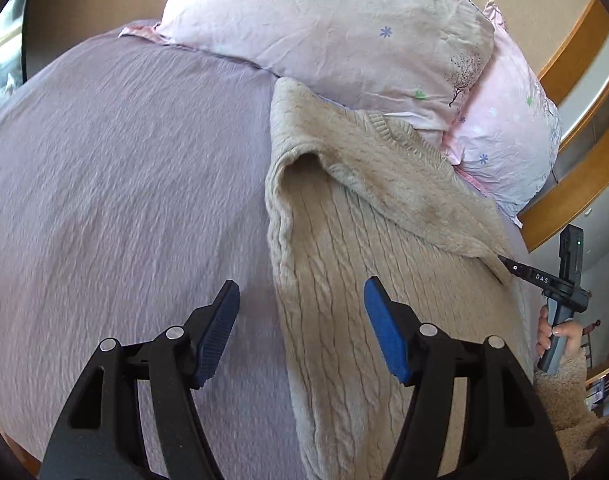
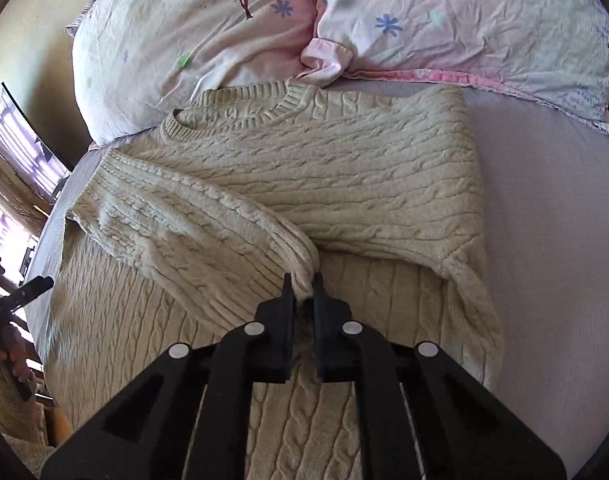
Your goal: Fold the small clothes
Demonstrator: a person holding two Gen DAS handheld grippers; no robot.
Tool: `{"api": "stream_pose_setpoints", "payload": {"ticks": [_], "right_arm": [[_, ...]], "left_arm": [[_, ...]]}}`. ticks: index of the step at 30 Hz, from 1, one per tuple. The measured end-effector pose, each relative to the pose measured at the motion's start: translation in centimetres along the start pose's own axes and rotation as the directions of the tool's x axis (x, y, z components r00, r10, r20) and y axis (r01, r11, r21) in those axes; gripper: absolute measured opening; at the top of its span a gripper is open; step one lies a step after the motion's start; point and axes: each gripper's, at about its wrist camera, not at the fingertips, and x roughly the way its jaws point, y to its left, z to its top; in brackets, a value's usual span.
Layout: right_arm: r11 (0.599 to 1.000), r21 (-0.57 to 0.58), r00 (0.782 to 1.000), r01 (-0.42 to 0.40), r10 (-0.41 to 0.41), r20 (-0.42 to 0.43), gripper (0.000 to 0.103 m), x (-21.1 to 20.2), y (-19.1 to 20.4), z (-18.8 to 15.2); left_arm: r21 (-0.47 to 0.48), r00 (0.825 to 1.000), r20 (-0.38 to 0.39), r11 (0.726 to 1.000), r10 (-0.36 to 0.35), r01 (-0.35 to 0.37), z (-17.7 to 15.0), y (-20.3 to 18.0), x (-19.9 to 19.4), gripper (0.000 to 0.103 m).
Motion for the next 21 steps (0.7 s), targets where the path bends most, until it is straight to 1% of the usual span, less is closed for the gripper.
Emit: {"api": "stream_pose_setpoints", "payload": {"ticks": [1,2,3,4,5,7,8,9,10,11,12,13,14,15,16,17,18,19,20,21], "right_arm": [[1.000,0.005,0.999,0.019,-0.020,0.046,0.007,-0.8,-0.2,1.0],[0.999,0.028,0.996,0.022,-0.025,0.090,0.007,-1.5,-0.7,2.2],[0.998,0.064,0.992,0.022,-0.030,0.126,0.007,-2.0,-1.3,3.7],[0.995,0.094,0.986,0.041,-0.055,0.155,0.007,-2.1,-2.0,4.9],[0.991,0.109,0.981,0.077,-0.095,0.169,0.008,-1.8,-2.6,5.9],[0.977,0.154,0.980,0.149,-0.167,0.106,0.020,-0.4,-3.9,7.0],[0.972,0.190,0.985,0.137,-0.154,0.075,0.034,-0.3,-4.6,6.6],[0.973,0.207,0.991,0.097,-0.114,0.073,0.047,-0.7,-5.2,5.6],[0.974,0.215,0.993,0.068,-0.087,0.079,0.052,-1.5,-5.5,4.4],[0.972,0.226,0.993,0.068,-0.087,0.077,0.061,-2.4,-5.9,3.0],[0.966,0.247,0.994,0.076,-0.094,0.063,0.064,-3.2,-6.5,1.3],[0.959,0.274,0.996,0.069,-0.084,0.043,0.064,-3.8,-7.2,-0.4],[0.951,0.308,0.999,0.041,-0.050,0.022,0.064,-4.3,-8.0,-2.2],[0.937,0.350,1.000,0.007,-0.007,-0.001,0.063,-4.7,-8.8,-4.1],[0.921,0.388,0.999,-0.033,0.042,-0.015,0.060,-5.0,-9.4,-6.0],[0.910,0.405,0.996,-0.090,0.091,0.017,0.054,-5.9,-9.7,-7.9],[0.898,0.413,0.988,-0.149,0.152,0.028,0.052,-6.8,-9.5,-9.8],[0.877,0.428,0.972,-0.221,0.231,0.029,0.049,-7.3,-9.4,-11.5],[0.856,0.435,0.954,-0.281,0.298,0.030,0.043,-7.7,-9.1,-13.2],[0.843,0.428,0.939,-0.325,0.340,0.042,0.043,-8.2,-8.6,-14.8]], "left_arm": [[0.001,1.000,0.010,1.000,-0.008,0.008,-0.3,0.0,-0.1,0.065],[0.006,1.000,0.016,1.000,-0.009,0.009,-0.6,0.0,-0.3,0.065],[0.007,1.000,0.011,1.000,-0.017,0.017,-0.8,-0.2,-0.3,0.065],[0.004,1.000,0.009,1.000,-0.029,0.029,-1.0,-0.4,-0.3,0.065],[0.001,0.999,0.005,0.999,-0.043,0.043,-1.2,-0.4,-0.3,0.065],[0.004,0.999,0.004,0.999,-0.048,0.048,-1.7,-0.7,-0.6,0.065],[0.005,0.999,0.002,0.999,-0.053,0.053,-2.0,-0.7,-0.8,0.065],[0.003,0.998,-0.001,0.998,-0.064,0.064,-2.4,-0.7,-1.0,0.065],[-0.004,0.997,-0.002,0.997,-0.079,0.079,-2.8,-0.4,-1.3,0.065],[-0.013,0.995,-0.001,0.995,-0.100,0.100,-3.2,-0.2,-1.6,0.065],[-0.027,0.992,0.001,0.992,-0.126,0.126,-3.7,0.1,-1.9,0.065],[-0.042,0.988,0.002,0.987,-0.157,0.157,-4.1,0.4,-2.1,0.065],[-0.060,0.981,-0.001,0.979,-0.195,0.194,-4.5,0.6,-2.2,0.063],[-0.080,0.970,-0.012,0.968,-0.241,0.240,-5.1,0.8,-2.2,0.057],[-0.094,0.961,-0.023,0.957,-0.276,0.273,-5.6,0.8,-2.2,0.053],[-0.090,0.957,-0.032,0.954,-0.288,0.285,-6.2,0.6,-2.2,0.045],[-0.075,0.954,-0.047,0.954,-0.295,0.291,-6.9,0.3,-2.3,0.039],[-0.058,0.952,-0.053,0.953,-0.302,0.299,-7.6,0.0,-2.4,0.037],[-0.051,0.948,-0.057,0.950,-0.312,0.309,-8.2,-0.3,-2.6,0.036],[-0.055,0.941,-0.062,0.943,-0.332,0.329,-8.8,-0.5,-2.8,0.036]]}}
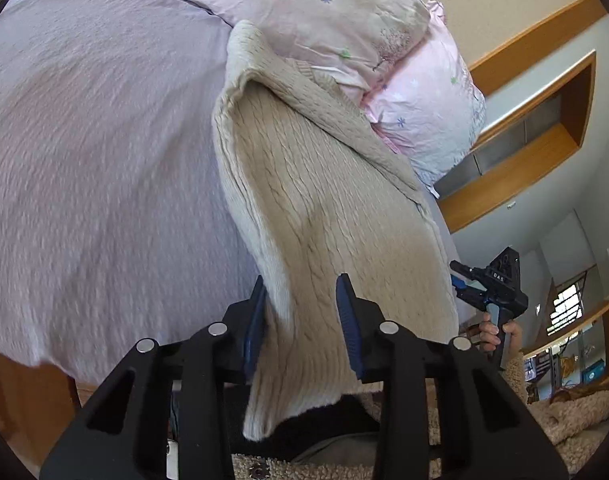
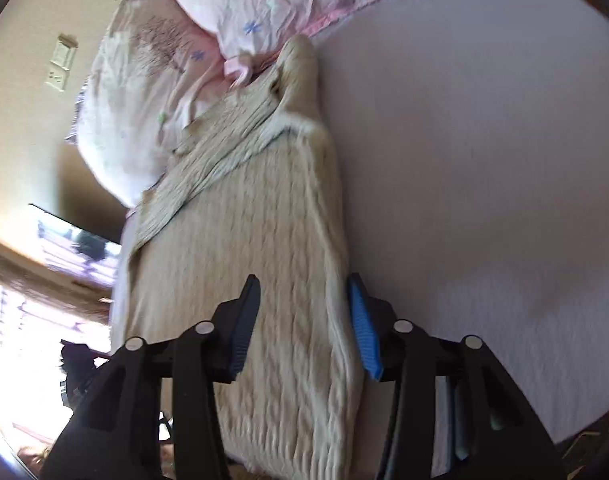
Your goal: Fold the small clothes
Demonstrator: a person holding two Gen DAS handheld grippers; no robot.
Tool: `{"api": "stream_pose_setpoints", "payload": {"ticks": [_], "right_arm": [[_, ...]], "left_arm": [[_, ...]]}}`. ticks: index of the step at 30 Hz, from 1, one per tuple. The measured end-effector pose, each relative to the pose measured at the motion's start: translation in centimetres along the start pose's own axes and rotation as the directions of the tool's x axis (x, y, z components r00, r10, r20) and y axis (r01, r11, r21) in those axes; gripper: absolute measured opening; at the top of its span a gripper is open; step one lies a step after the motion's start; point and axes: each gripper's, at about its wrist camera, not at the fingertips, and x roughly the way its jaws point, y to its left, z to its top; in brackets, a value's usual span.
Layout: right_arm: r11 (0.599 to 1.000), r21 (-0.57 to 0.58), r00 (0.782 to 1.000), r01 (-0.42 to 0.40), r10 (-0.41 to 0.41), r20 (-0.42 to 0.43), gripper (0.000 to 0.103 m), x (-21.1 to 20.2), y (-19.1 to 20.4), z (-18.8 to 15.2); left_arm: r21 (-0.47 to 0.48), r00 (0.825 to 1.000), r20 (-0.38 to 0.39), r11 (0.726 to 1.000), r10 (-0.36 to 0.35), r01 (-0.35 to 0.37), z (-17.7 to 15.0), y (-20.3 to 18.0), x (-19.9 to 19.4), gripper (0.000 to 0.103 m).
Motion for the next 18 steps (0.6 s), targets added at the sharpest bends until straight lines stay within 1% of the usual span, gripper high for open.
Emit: {"api": "stream_pose_setpoints", "payload": {"ticks": [1,2,3,4,5,6,7,8,10,11,13,15,16,17,18], "right_arm": [[0.999,-0.005,0.999,-0.034,0.033,-0.009,0.042,-0.4,0.0,-1.4],[0.998,0.000,0.997,-0.069,0.069,-0.032,0.038,-0.5,-0.1,-2.6],[0.996,0.005,0.995,-0.091,0.091,-0.047,0.032,-0.7,-0.2,-3.6],[0.994,0.000,0.993,-0.107,0.106,-0.059,0.027,-0.6,-0.2,-4.4],[0.993,-0.002,0.990,-0.116,0.115,-0.077,0.010,-0.4,-0.1,-4.9],[0.992,-0.002,0.990,-0.122,0.122,-0.078,0.007,-0.2,0.2,-4.8],[0.990,-0.007,0.989,-0.138,0.137,-0.061,0.007,-0.2,0.7,-4.1],[0.987,-0.018,0.987,-0.160,0.159,-0.031,0.007,-0.5,1.4,-3.1],[0.975,-0.069,0.975,-0.211,0.216,0.060,0.006,-1.6,3.3,0.4],[0.968,-0.097,0.964,-0.232,0.242,0.109,0.006,-2.1,4.3,2.6],[0.955,-0.143,0.936,-0.259,0.285,0.205,0.006,-2.2,6.2,7.4],[0.948,-0.136,0.903,-0.287,0.315,0.292,0.007,-0.9,7.2,12.4],[0.948,-0.123,0.892,-0.295,0.319,0.321,0.007,0.2,7.2,14.8],[0.957,-0.096,0.892,-0.273,0.289,0.348,0.007,1.8,7.2,17.1],[0.970,-0.056,0.901,-0.238,0.242,0.359,0.007,3.3,6.8,19.1]], "left_arm": [[-0.022,1.000,-0.010,0.999,-0.028,0.028,-0.6,0.1,0.0,0.036],[-0.048,0.998,-0.011,0.997,-0.061,0.061,-1.1,0.2,0.0,0.036],[-0.074,0.996,-0.009,0.993,-0.090,0.089,-1.6,0.4,0.0,0.035],[-0.087,0.995,-0.005,0.991,-0.098,0.097,-1.9,0.5,0.1,0.033],[-0.094,0.996,-0.006,0.991,-0.092,0.091,-2.1,0.4,0.2,0.024],[-0.100,0.996,-0.005,0.991,-0.093,0.092,-2.0,0.3,0.4,0.013],[-0.109,0.993,-0.001,0.988,-0.114,0.113,-1.6,0.2,0.4,0.009],[-0.114,0.991,0.008,0.984,-0.133,0.133,-0.8,0.0,0.5,0.008],[-0.105,0.988,0.044,0.983,-0.147,0.151,2.1,-0.6,0.2,0.007],[-0.097,0.986,0.073,0.983,-0.148,0.155,4.2,-0.9,0.0,0.007],[-0.092,0.979,0.146,0.983,-0.144,0.159,8.7,-1.2,-0.4,0.007],[-0.096,0.966,0.238,0.987,-0.105,0.131,14.0,-1.2,0.1,0.007],[-0.115,0.958,0.273,0.986,-0.086,0.121,16.7,-0.8,0.9,0.007],[-0.147,0.954,0.291,0.983,-0.066,0.112,19.1,-0.1,2.0,0.007],[-0.186,0.955,0.297,0.979,-0.026,0.085,21.2,0.7,3.7,0.007]]}}
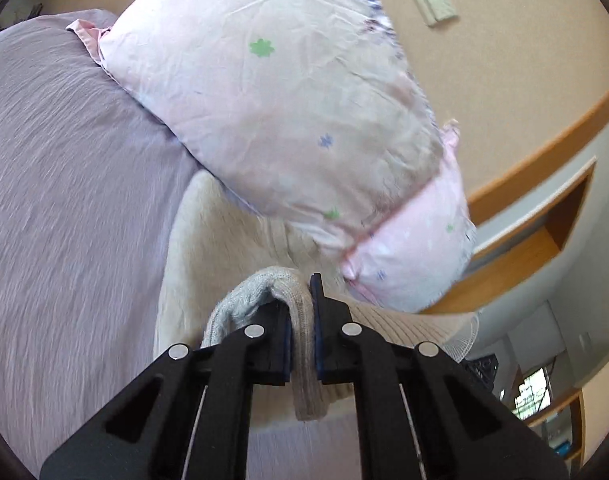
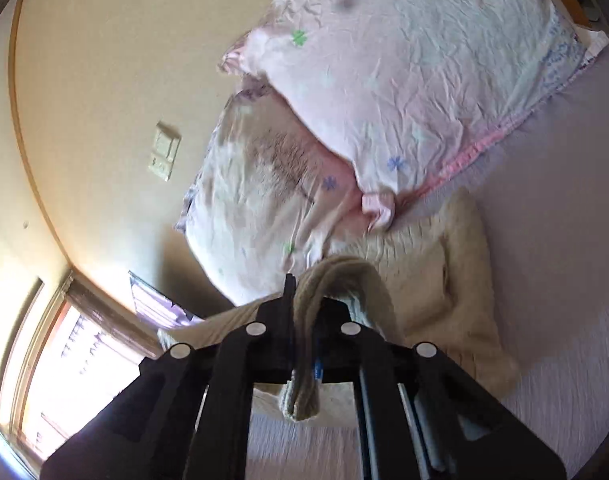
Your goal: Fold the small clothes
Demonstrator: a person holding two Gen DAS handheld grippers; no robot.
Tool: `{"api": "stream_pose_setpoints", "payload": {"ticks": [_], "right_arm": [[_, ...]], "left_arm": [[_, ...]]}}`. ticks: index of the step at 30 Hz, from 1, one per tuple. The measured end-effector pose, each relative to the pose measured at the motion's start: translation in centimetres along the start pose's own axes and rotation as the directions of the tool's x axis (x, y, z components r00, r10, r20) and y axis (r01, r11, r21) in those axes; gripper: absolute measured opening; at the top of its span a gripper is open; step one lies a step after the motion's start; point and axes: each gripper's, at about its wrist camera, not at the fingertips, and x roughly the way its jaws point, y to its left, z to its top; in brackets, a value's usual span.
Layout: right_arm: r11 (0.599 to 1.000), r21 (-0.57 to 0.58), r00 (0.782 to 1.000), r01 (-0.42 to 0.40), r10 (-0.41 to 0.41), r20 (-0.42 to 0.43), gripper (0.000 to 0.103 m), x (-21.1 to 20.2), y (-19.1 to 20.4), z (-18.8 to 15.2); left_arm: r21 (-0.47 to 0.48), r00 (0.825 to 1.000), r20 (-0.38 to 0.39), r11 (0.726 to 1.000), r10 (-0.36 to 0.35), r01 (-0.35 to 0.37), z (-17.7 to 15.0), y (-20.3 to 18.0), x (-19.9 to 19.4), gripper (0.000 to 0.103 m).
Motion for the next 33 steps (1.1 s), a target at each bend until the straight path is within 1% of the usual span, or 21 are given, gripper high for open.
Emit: {"api": "stream_pose_setpoints", "payload": {"ticks": [2,4,5,7,8,9,10,11,12,13,15,16,18,20,21,25,26,27,29,31,33], "right_arm": [[0.989,0.061,0.990,0.136,-0.135,-0.026,0.007,4.5,-2.3,1.8],[0.955,0.129,0.962,0.269,-0.260,-0.077,0.014,7.6,-4.9,2.4],[0.940,0.161,0.953,0.302,-0.292,-0.082,0.026,8.1,-5.7,2.3],[0.939,0.204,0.961,0.276,-0.276,-0.030,0.039,7.7,-6.2,2.9],[0.930,0.207,0.950,0.304,-0.313,0.014,0.059,7.0,-5.9,3.2],[0.913,0.207,0.926,0.353,-0.372,0.061,0.091,6.0,-5.4,3.5],[0.913,0.194,0.915,0.359,-0.385,0.120,0.095,4.8,-4.8,3.5],[0.928,0.161,0.921,0.336,-0.359,0.149,0.095,4.1,-4.1,3.4],[0.937,0.129,0.928,0.324,-0.342,0.149,0.095,3.7,-3.6,3.3],[0.944,0.098,0.934,0.315,-0.327,0.144,0.095,3.5,-3.1,3.0],[0.957,0.046,0.950,0.286,-0.289,0.120,0.095,3.2,-2.2,2.2],[0.961,0.028,0.956,0.275,-0.276,0.103,0.095,3.3,-1.9,1.7],[0.967,0.007,0.965,0.254,-0.254,0.064,0.095,3.7,-1.5,0.9],[0.971,-0.008,0.971,0.238,-0.238,0.031,0.095,4.3,-1.0,0.3],[0.971,-0.020,0.971,0.237,-0.237,0.018,0.095,4.6,-0.7,-0.1],[0.969,-0.078,0.972,0.235,-0.236,-0.006,0.095,4.0,0.1,-1.1],[0.969,-0.089,0.973,0.230,-0.232,-0.010,0.095,3.6,0.2,-1.4],[0.970,-0.098,0.974,0.224,-0.226,-0.012,0.095,3.2,0.2,-1.6],[0.970,-0.114,0.976,0.213,-0.216,-0.010,0.095,2.3,0.3,-1.7],[0.967,-0.133,0.976,0.216,-0.217,0.006,0.095,1.2,0.3,-1.7],[0.964,-0.147,0.975,0.220,-0.218,0.032,0.095,-0.1,0.2,-1.5]], "left_arm": [[-0.042,0.997,-0.020,0.996,0.073,-0.074,2.0,1.3,4.2,0.007],[-0.065,0.985,-0.086,0.985,0.152,-0.158,2.7,2.7,7.8,0.007],[-0.091,0.979,-0.100,0.978,0.176,-0.185,2.8,3.2,8.7,0.007],[-0.132,0.981,-0.111,0.976,0.156,-0.170,3.0,3.6,9.0,0.008],[-0.129,0.985,-0.113,0.980,0.134,-0.148,3.1,3.3,8.7,0.015],[-0.121,0.987,-0.113,0.984,0.115,-0.129,3.3,3.0,8.2,0.034],[-0.108,0.988,-0.102,0.986,0.116,-0.127,3.4,2.6,7.4,0.053],[-0.083,0.989,-0.071,0.987,0.130,-0.135,3.4,2.0,6.3,0.084],[-0.044,0.986,-0.025,0.985,0.165,-0.166,3.3,1.5,5.0,0.090],[-0.004,0.979,-0.008,0.979,0.204,-0.204,3.3,1.1,4.4,0.090],[0.047,0.966,-0.037,0.966,0.255,-0.253,3.1,1.2,4.2,0.087],[0.050,0.958,-0.062,0.960,0.280,-0.277,2.9,1.7,4.3,0.084],[0.036,0.947,-0.121,0.955,0.298,-0.296,2.3,3.0,5.0,0.071],[0.017,0.947,-0.140,0.957,0.290,-0.290,1.6,4.1,5.2,0.065],[0.026,0.951,-0.119,0.958,0.286,-0.285,1.3,4.0,5.0,0.065],[-0.021,0.964,-0.176,0.978,0.201,-0.208,-0.4,4.0,6.0,0.053],[-0.016,0.964,-0.176,0.978,0.201,-0.207,-1.0,3.6,6.1,0.046],[-0.037,0.963,-0.190,0.979,0.190,-0.201,-1.5,3.7,6.6,0.032],[-0.147,0.973,-0.178,0.974,0.146,-0.174,-2.1,4.2,6.8,0.026],[-0.206,0.988,-0.141,0.975,0.059,-0.087,-1.9,3.1,6.5,0.023],[-0.197,0.994,-0.105,0.980,-0.027,0.006,-1.7,-0.4,6.6,0.021]]}}
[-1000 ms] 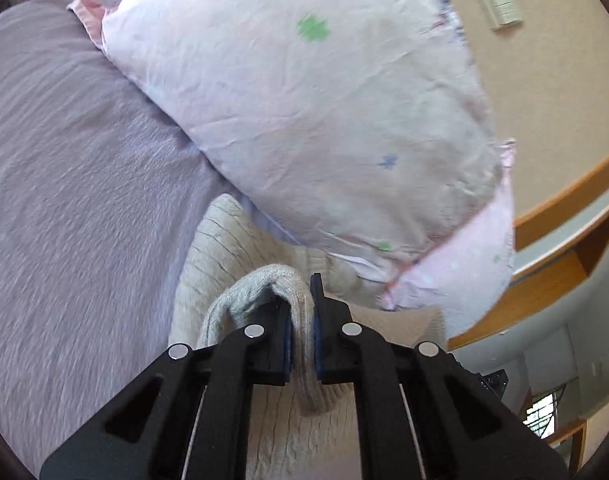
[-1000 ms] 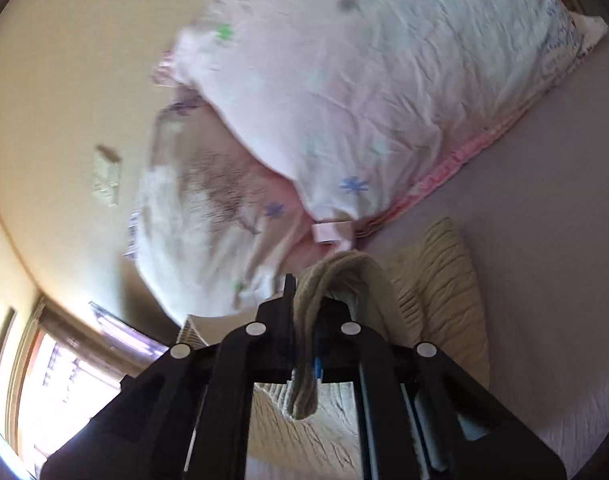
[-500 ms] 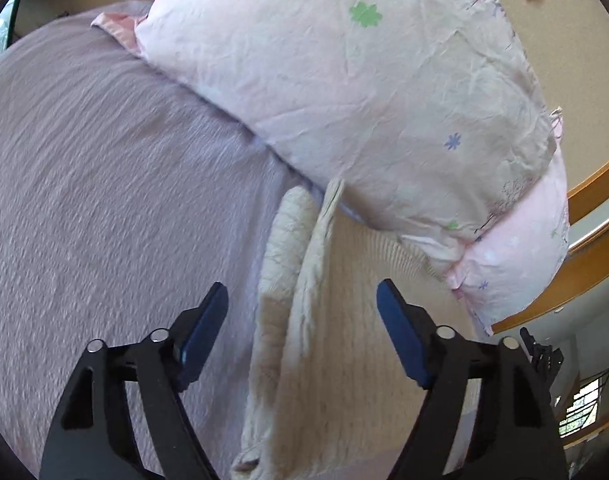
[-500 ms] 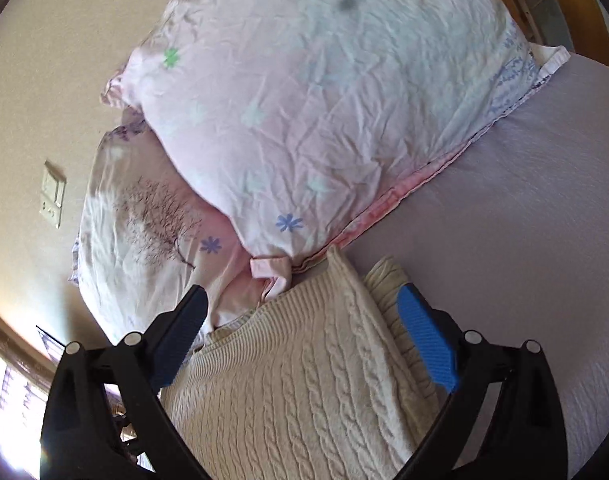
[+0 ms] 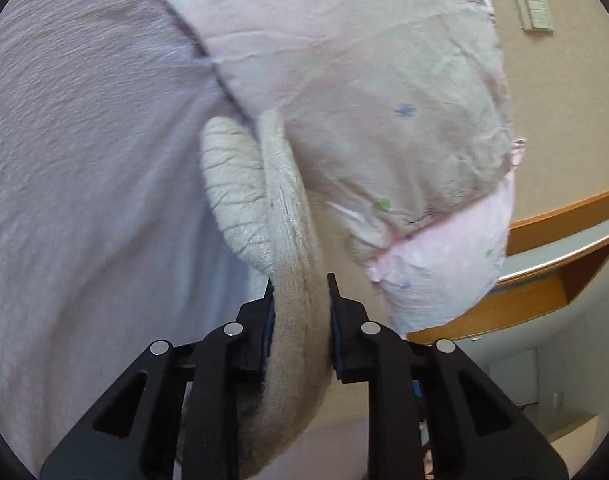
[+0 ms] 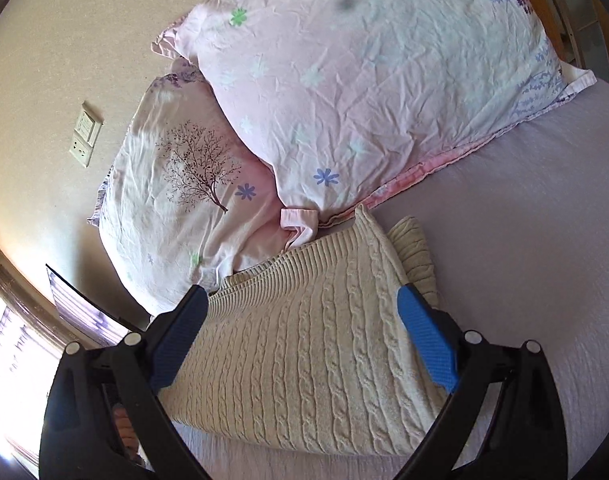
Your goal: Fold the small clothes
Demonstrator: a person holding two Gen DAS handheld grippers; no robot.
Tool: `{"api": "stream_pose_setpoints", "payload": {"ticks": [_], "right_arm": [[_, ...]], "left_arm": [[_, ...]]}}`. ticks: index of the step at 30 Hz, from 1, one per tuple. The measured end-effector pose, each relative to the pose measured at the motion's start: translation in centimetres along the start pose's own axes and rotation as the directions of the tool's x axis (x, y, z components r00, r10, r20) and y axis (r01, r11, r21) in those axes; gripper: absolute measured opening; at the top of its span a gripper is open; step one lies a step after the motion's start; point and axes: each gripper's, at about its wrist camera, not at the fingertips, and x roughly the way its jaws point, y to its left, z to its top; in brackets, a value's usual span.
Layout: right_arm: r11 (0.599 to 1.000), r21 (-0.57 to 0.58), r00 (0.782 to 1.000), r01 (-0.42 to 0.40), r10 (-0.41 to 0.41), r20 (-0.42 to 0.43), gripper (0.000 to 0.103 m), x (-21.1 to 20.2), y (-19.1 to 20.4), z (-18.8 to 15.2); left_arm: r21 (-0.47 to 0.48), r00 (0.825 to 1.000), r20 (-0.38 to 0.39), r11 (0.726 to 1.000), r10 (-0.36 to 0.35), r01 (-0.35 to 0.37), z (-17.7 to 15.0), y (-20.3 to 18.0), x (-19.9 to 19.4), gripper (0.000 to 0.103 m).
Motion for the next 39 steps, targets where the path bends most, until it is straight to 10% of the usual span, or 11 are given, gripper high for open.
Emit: {"api": "stream_pose_setpoints", "payload": {"ticks": [6,11,14,16,18,21,27,31,33,39], "right_arm": [[1.000,0.015,0.997,0.022,-0.023,0.072,0.095,-3.0,-2.1,0.4],[0.996,0.080,0.997,0.040,-0.045,0.061,0.095,-3.5,-4.5,1.0],[0.997,0.072,1.000,0.025,-0.024,-0.009,0.095,-3.4,-5.3,1.5],[0.998,0.064,0.998,0.019,-0.015,-0.066,0.096,-2.5,-5.6,2.1],[0.996,0.090,0.988,-0.008,0.022,-0.152,0.096,-0.7,-6.1,2.5],[0.996,0.089,0.966,-0.010,0.032,-0.257,0.096,2.5,-6.2,2.6],[0.993,0.117,0.923,0.006,0.039,-0.382,0.091,7.0,-6.5,1.6],[0.994,0.112,0.915,-0.012,0.056,-0.399,0.077,7.2,-6.8,0.9],[0.987,0.154,0.907,-0.035,0.096,-0.410,0.038,7.3,-7.4,0.4],[0.976,0.174,0.930,-0.130,0.180,-0.320,0.027,5.6,-5.8,-1.2]], "left_arm": [[0.144,0.956,-0.181,0.955,-0.231,0.258,-5.3,-12.6,8.6,0.018],[0.013,0.869,-0.432,0.962,-0.241,0.273,-11.8,-15.1,22.4,0.020],[-0.074,0.820,-0.475,0.943,-0.319,0.324,-12.5,-14.7,23.6,0.020],[0.050,0.858,-0.404,0.929,-0.317,0.367,-11.0,-15.6,20.1,0.031],[0.200,0.934,-0.280,0.938,-0.222,0.283,-9.1,-15.7,15.8,0.085],[0.399,0.993,-0.115,0.917,0.031,0.018,-7.2,-14.7,11.9,0.086],[0.384,0.952,-0.196,0.911,0.236,-0.147,-6.7,-8.1,12.9,0.086],[0.369,0.941,-0.272,0.925,0.203,-0.092,-8.2,-6.5,14.5,0.086],[0.347,0.946,-0.283,0.936,0.156,-0.050,-8.5,-6.4,15.2,0.084],[0.280,0.948,-0.314,0.959,0.044,0.048,-8.0,-5.6,14.5,0.042]]}}
